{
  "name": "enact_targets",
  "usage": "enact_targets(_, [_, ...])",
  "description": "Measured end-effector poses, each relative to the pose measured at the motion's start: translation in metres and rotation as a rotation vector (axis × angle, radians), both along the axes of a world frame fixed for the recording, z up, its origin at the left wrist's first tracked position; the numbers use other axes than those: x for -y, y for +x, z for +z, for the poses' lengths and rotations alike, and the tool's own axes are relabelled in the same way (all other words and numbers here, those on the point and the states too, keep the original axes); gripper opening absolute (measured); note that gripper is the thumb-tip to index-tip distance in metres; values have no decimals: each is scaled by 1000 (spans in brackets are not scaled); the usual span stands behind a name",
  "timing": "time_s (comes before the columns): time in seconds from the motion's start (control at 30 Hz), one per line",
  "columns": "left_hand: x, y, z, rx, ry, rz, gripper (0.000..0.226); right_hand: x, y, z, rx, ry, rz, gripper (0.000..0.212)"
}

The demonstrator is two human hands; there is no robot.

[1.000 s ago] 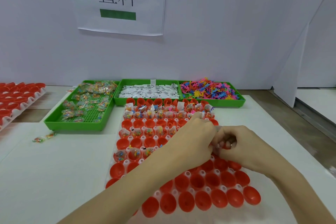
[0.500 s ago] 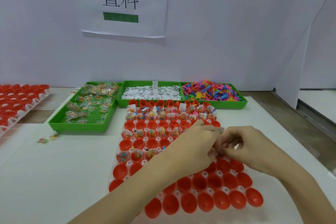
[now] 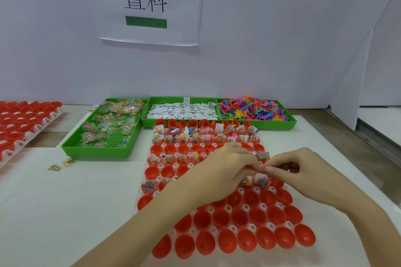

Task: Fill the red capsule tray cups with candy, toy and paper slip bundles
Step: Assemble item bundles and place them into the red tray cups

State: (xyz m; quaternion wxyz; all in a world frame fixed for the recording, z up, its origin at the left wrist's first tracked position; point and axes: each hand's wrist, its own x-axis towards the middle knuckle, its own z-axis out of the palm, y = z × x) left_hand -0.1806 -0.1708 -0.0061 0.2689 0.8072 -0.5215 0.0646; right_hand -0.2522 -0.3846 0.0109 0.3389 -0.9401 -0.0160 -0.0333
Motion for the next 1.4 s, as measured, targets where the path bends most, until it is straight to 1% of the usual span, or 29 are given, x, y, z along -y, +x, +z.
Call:
enact_targets(0.13, [-25,0,4,-195,-106,134,32,2,0,3,40,26,-19,17])
enact_targets(0.2, [-46,1,5,-210,-181,195,31,3,-1,3,50,28,-11,18])
enact_targets(0.3, [-86,11,0,-122,-222,339,24,3,-1,4,52,24,-5,18])
enact_targets(0.43, [-146,35,-9,102,-165,663,15,3,-2,7,61,16,21,13])
enact_targets(0.5, [-176,48,-16,204,-83,846,16,0,-4,8,30,-15,66,22])
enact_targets(0.53, [-188,54,-20,220,-37,910,17,-2,-5,7,15,-33,85,27])
enact_targets(0.6, [-204,61,-29,193,32,980,20,-6,-4,4,12,-61,90,27])
enact_targets(0.7, [-214,64,-38,149,80,956,37,-9,-2,1,20,-65,78,26])
enact_targets(0.73, [-215,66,-39,145,73,941,38,-10,-2,-1,17,-64,80,27])
enact_targets(0.83, [-217,69,-40,129,40,904,27,-9,-1,-2,-3,-48,86,31])
enact_targets(1.03, [-220,69,-40,198,-62,875,12,-6,-1,-2,18,-4,99,35])
enact_targets(1.13, [-219,67,-38,239,-87,827,2,-4,0,-1,101,-1,78,36])
enact_targets(1.2, [-218,65,-37,232,-106,814,3,-4,0,0,182,8,47,38])
enact_targets(1.3, [-216,63,-35,164,-159,784,8,-8,1,2,281,44,-6,36])
enact_targets(1.4, [-214,60,-31,57,-230,753,10,-11,1,1,350,37,-30,37])
